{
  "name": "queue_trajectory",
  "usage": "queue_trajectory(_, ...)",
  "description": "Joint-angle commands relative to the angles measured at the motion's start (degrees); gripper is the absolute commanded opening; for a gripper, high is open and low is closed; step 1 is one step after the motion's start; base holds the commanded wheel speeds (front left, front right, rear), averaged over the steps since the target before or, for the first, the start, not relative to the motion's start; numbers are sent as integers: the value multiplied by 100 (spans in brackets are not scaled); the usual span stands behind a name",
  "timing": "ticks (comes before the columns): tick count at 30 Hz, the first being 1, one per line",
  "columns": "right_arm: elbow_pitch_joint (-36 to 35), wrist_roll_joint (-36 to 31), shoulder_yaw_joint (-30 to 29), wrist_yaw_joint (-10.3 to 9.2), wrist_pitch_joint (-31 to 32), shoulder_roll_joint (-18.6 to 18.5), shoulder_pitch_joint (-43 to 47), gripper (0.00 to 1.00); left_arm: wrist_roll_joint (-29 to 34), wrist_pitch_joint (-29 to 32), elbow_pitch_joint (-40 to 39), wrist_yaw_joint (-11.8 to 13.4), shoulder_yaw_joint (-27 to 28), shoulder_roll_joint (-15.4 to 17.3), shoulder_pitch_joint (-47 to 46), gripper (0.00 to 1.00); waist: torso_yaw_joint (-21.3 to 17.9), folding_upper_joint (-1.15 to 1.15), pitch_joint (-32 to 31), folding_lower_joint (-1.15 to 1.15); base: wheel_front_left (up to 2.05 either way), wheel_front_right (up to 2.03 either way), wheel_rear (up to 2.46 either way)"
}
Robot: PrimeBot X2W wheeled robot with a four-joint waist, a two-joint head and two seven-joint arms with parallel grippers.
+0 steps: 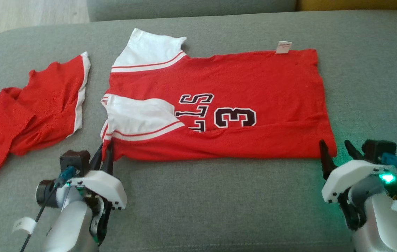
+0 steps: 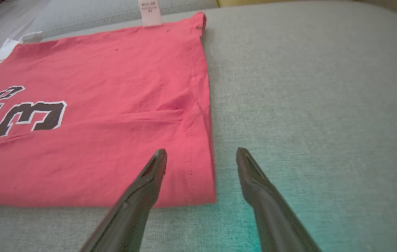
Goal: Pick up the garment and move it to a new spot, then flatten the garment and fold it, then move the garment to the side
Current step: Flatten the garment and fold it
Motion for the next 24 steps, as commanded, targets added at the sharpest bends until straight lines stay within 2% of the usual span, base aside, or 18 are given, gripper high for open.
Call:
queue_trajectory(1,-72,41,119,19,64,7,-335,100,52,-95,-241,10,185,193,-133,0,41,0,28,0,0,0,0)
queue_trajectory(11,824,-160,-18,19,488,8,-734,100,97,-114,-690,-35,106,200,-71,0,197,0,173,0,0,0,0)
queue_trajectory(12,896,-116,17,19,525,8,-770,81,98,-114,-708,-38,101,205,-69,0,203,0,180,0,0,0,0)
queue_trajectory(13,951,-86,49,19,541,8,-806,35,98,-115,-726,-40,98,211,-67,0,206,0,187,0,0,0,0)
queue_trajectory(14,991,-100,69,19,538,8,-836,0,98,-115,-741,-41,96,219,-65,0,205,0,188,0,0,0,0)
queue_trajectory(24,909,-243,26,19,702,8,-841,0,115,-69,-661,-62,27,419,109,0,101,0,-68,0,0,0,0)
